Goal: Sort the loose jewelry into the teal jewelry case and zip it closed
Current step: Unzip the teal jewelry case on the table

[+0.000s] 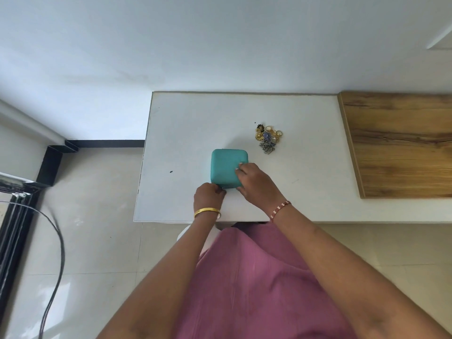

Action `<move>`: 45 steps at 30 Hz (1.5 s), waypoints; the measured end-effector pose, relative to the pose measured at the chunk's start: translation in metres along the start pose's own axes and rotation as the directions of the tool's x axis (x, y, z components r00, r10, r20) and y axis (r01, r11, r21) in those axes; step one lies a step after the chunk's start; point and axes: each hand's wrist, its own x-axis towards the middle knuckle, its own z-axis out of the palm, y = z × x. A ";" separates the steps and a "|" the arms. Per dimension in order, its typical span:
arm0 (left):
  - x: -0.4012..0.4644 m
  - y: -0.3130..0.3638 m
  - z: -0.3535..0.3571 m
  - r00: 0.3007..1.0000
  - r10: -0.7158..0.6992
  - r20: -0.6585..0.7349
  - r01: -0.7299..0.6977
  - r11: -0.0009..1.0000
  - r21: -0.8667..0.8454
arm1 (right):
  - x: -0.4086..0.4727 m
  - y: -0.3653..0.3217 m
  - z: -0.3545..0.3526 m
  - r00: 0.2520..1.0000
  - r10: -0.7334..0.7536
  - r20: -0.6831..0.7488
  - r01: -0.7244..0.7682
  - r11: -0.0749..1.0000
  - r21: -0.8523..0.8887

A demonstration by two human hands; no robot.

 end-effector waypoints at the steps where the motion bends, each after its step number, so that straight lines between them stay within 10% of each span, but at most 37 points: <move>1: 0.003 -0.006 -0.005 1.000 0.021 -0.019 -0.020 0.999 0.045 | 0.000 0.000 0.000 1.000 -0.008 0.004 0.008 0.999 -0.031; 11: 0.056 -0.013 -0.042 0.972 0.235 0.018 -0.221 0.877 0.426 | -0.001 0.001 0.002 0.997 -0.033 -0.072 0.028 0.997 -0.068; 25: 0.124 0.044 -0.055 0.921 0.383 0.072 -0.367 0.793 0.487 | -0.005 0.008 0.013 0.960 -0.088 -0.266 0.069 0.994 -0.080; 32: 0.106 0.029 -0.034 0.973 0.210 -0.100 -0.217 0.975 -0.059 | -0.009 0.007 0.012 0.958 -0.066 -0.280 0.041 0.995 -0.092; 37: 0.075 0.012 -0.021 1.000 -0.001 -0.001 0.001 0.830 -0.558 | -0.005 -0.001 0.007 0.965 -0.024 -0.261 0.004 0.997 -0.076; 45: 0.042 -0.014 -0.023 0.987 0.072 0.141 0.026 0.805 -0.593 | 0.009 0.001 -0.004 0.965 -0.148 -0.216 0.093 0.965 -0.247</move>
